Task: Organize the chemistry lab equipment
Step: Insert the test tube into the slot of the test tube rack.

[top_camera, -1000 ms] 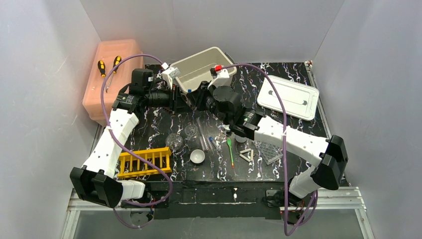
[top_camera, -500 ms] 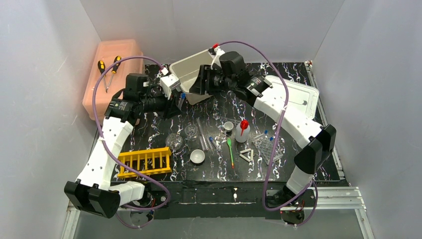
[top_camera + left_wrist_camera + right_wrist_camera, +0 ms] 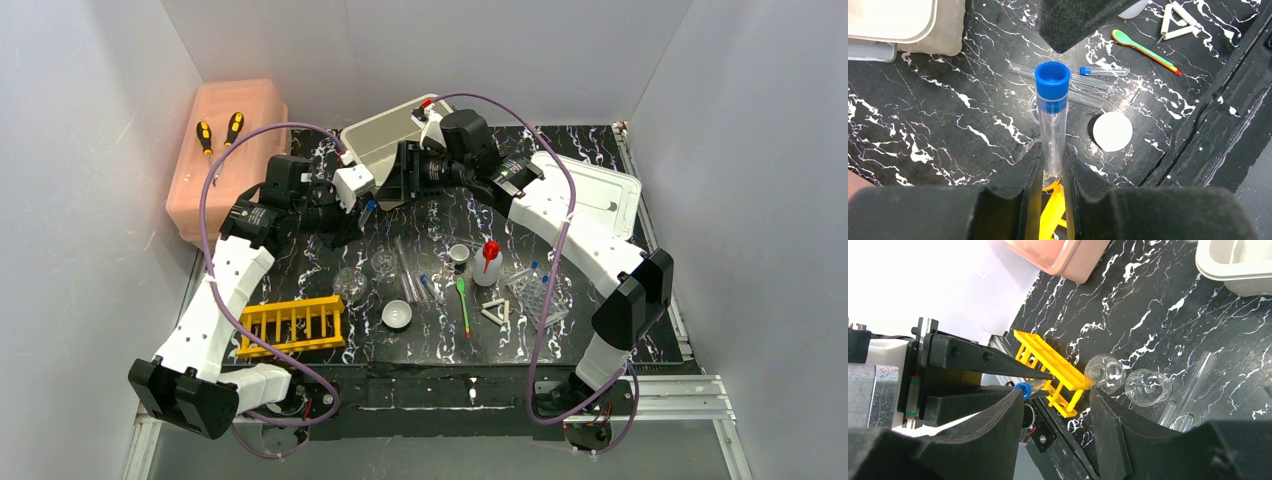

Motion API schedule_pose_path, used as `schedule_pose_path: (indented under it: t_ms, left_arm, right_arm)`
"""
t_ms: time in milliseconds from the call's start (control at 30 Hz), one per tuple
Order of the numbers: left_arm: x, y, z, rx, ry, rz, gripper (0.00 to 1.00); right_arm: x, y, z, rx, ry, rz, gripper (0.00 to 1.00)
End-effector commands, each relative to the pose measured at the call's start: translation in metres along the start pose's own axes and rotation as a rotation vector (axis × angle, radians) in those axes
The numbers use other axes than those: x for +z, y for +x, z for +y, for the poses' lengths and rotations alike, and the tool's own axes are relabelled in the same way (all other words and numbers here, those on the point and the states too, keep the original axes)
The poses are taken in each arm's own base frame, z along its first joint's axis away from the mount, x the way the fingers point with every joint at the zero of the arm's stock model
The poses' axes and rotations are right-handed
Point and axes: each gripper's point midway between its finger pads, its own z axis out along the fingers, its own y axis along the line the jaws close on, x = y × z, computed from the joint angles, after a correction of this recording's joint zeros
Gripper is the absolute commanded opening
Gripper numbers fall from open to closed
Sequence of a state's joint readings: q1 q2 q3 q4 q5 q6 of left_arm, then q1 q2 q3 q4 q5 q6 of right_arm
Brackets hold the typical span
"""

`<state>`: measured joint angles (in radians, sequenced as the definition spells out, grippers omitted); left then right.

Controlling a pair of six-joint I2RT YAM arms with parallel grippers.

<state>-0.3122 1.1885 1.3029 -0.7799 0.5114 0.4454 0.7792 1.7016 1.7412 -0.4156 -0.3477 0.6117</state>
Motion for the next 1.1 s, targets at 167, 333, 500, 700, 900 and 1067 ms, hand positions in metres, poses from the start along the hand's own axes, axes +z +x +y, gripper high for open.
schedule_pose_path:
  t_ms: [167, 333, 500, 700, 900, 1067]
  left_arm:
    - [0.003, 0.008, -0.005, 0.018, 0.01, 0.04, 0.0]
    - [0.006, 0.009, -0.006, 0.022, 0.014, 0.05, 0.0]
    - [0.008, 0.011, -0.006, 0.03, 0.01, 0.062, 0.0]
    - [0.008, 0.01, -0.007, 0.032, 0.012, 0.063, 0.0]
    - [0.008, 0.011, -0.007, 0.034, 0.009, 0.066, 0.0]
    - [0.008, 0.01, -0.007, 0.035, 0.01, 0.065, 0.0]
  right_arm:
    - [-0.009, -0.009, 0.034, 0.002, -0.138, -0.041, 0.56]
    - [0.001, 0.001, 0.038, 0.011, -0.159, -0.022, 0.55]
    - [0.004, 0.006, 0.035, 0.013, -0.149, -0.012, 0.51]
    - [0.01, 0.014, 0.025, 0.019, -0.12, 0.015, 0.43]
    - [0.013, 0.017, 0.019, 0.016, -0.098, 0.025, 0.33]
    - [0.016, 0.02, 0.018, 0.012, -0.093, 0.039, 0.35]
